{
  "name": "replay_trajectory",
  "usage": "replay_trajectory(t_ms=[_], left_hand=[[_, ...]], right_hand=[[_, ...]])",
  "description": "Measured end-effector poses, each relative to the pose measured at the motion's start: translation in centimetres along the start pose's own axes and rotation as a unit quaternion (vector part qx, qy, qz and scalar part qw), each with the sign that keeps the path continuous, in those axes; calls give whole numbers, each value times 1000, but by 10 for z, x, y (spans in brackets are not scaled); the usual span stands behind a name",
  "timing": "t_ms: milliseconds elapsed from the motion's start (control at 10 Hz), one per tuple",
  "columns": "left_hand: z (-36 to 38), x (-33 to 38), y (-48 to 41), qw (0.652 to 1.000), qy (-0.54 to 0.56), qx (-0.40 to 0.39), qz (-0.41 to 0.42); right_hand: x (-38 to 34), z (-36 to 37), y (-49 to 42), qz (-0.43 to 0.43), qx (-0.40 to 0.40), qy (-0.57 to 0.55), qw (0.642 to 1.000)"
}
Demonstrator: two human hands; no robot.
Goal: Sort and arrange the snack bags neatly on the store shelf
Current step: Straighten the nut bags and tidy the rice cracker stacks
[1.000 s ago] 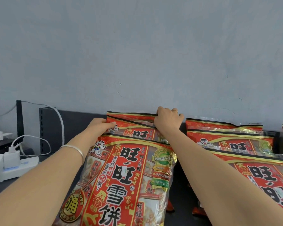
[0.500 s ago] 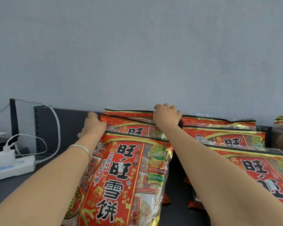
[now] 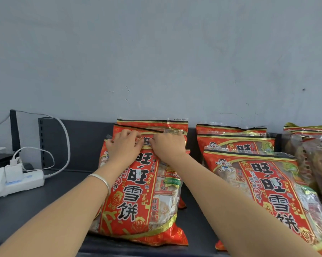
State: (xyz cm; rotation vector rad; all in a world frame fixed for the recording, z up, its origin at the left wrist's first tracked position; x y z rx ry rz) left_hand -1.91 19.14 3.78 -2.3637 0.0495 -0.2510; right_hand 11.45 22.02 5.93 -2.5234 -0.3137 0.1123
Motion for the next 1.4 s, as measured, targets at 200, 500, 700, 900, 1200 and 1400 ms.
replay_trajectory(t_ms=[200,500,700,900,1200,1400], left_hand=[[-3,-1,16,999,-12,-42,2],[7,12,19,998,-32,-54,23],[13,12,25,992,-64,-92,64],[11,12,27,991,-67,-92,67],[-1,48,23,996,-30,-47,72],[4,113,26,993,7,-27,116]], right_hand=[[-7,10,10,14,-23,27,999],[6,0,-11,-26,56,12,998],[13,24,-3,24,13,-47,999],[19,15,2,28,17,-58,998],[56,-12,25,9,8,-40,999],[111,-28,51,36,20,-35,999]])
Point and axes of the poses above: each hand's wrist, its own y-axis away from the middle knuckle, its own z-axis out of the palm, x = y × z, the point moved 1 cm from there along -y, towards the middle knuckle, and after that the axes turned 14 degrees about z, right-handed, at the moved point
